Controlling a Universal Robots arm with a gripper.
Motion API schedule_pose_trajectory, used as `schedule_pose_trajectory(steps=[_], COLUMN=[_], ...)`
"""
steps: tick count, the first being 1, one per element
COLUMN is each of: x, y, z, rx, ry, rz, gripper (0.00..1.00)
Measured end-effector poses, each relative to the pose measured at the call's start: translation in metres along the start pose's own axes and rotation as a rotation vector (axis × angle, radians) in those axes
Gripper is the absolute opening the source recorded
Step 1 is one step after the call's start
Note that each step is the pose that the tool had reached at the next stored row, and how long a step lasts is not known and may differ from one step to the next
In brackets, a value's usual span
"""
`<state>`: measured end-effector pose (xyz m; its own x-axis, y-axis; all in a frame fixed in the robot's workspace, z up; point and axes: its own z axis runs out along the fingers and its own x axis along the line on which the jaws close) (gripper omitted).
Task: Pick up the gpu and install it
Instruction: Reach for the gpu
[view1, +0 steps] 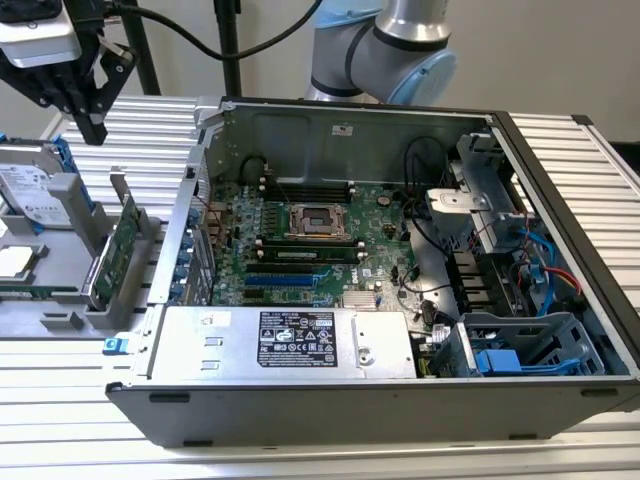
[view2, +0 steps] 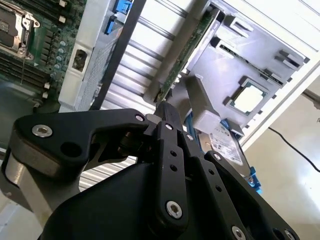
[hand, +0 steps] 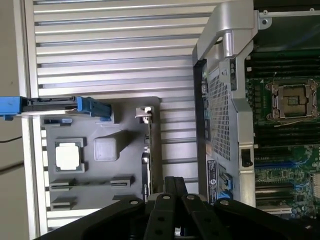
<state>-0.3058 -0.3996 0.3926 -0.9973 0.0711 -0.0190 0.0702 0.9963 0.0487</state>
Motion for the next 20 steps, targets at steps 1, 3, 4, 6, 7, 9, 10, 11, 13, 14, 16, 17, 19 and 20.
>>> schedule_pose_trajectory(steps=[1,3,4,6,7,9,10,11,13,14,16,17,19,20], x=[0.0015,0.0042,0.0056,0.0083,0.0096,0.0123,0.0136,0.0150,0.0175,0.0188,0.0214,0.0226,0.0253,0.0265], y=[-0.0001,-0.0003,-0.0005,-0.0007,-0.0008,-0.0011,-0.0012,-0.0013,-0.0016,-0.0017,-0.0019,-0.0020,-0.0022,-0.0023], z=[0.0000,-0.0001,-0.0001,-0.0002,-0.0002,-0.0002,-0.0003,-0.0003,-0.0004,-0.0004,-0.0005,-0.0005,-0.0006,-0.0006], rx=[-0.0001,0.0000,0.0000,0.0000,-0.0001,-0.0001,0.0000,-0.0001,0.0000,-0.0001,0.0000,0.0000,0.0000,0.0000], ry=[-0.0001,0.0000,0.0000,0.0000,0.0000,-0.0001,0.0000,0.0000,0.0000,0.0000,0.0000,0.0000,0.0000,0.0000], rz=[0.000,0.000,0.000,0.000,0.000,0.000,0.000,0.000,0.000,0.000,0.000,0.000,0.000,0.000], gripper=[0.00,0.00,0.00,0.00,0.00,0.00,0.00,0.00,0.00,0.00,0.00,0.00,0.00,0.00])
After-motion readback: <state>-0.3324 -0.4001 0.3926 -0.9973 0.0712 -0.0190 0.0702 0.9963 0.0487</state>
